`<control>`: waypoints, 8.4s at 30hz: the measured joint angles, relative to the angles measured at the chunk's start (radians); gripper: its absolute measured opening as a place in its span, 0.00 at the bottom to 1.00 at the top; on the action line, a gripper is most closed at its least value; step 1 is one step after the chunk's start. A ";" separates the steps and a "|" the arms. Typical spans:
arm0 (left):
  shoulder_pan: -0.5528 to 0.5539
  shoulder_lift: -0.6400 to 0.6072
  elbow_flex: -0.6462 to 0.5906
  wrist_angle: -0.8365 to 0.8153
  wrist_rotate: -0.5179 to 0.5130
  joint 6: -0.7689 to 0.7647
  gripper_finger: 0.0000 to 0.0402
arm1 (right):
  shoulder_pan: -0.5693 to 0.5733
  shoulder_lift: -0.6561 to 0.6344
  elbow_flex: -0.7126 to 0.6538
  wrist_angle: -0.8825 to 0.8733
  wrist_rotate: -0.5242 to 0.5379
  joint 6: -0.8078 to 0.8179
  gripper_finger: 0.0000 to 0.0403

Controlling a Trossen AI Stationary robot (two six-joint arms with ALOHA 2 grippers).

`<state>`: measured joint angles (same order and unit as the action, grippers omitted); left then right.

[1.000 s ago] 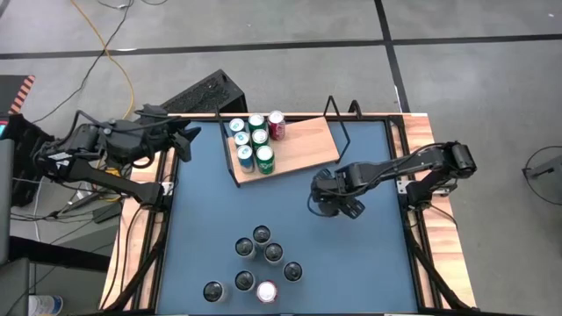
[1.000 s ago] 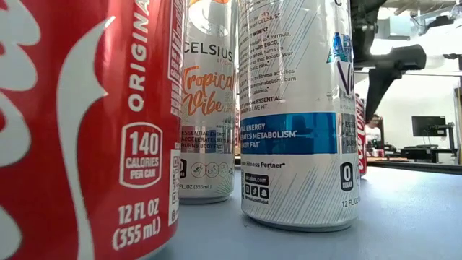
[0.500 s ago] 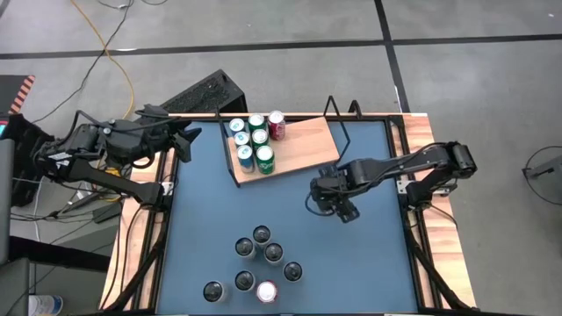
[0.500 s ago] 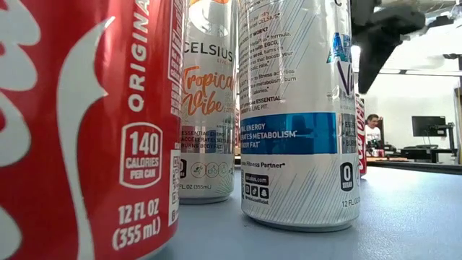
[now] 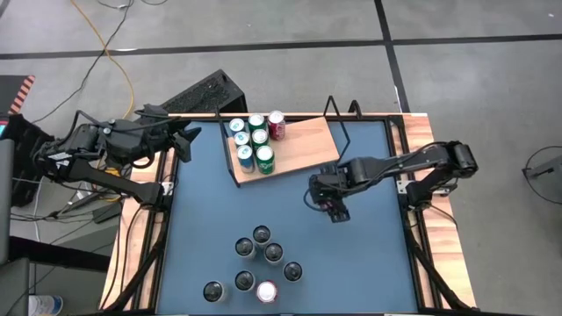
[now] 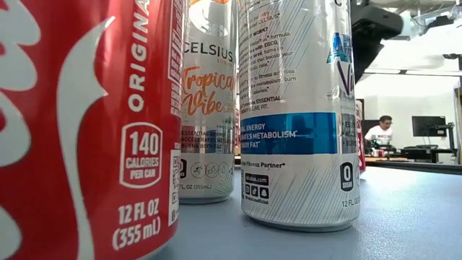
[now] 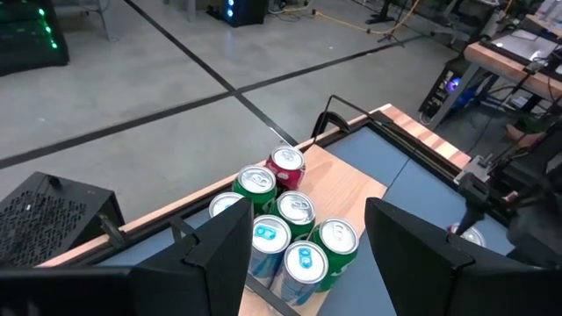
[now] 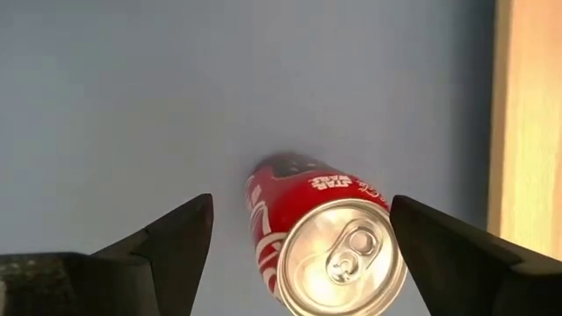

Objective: Place canned beverage on shelf
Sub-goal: Put the top red soda can on the shelf aligned with the other red soda can, then put the red soda can on the shelf aligned with the other red soda cans

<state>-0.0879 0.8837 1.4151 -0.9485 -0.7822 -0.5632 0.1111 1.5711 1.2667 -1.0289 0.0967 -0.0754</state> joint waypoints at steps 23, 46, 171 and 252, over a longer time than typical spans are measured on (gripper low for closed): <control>0.000 0.000 0.000 -0.004 0.000 -0.017 0.51 | -0.027 0.005 0.017 -0.025 -0.009 0.279 0.87; 0.000 0.000 0.000 -0.004 -0.011 -0.024 0.51 | -0.027 0.003 -0.132 0.102 -0.024 0.261 0.69; 0.000 0.000 0.000 -0.026 -0.088 -0.140 0.51 | -0.491 0.472 0.986 -0.432 -0.194 -0.342 0.60; 0.000 0.115 0.000 0.030 0.297 0.081 0.51 | -0.014 0.187 1.064 -0.508 -0.024 -0.038 0.06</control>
<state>-0.0883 0.9983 1.4155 -0.9190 -0.4855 -0.4824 0.0974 1.7582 2.3304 -1.5364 0.0731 -0.1139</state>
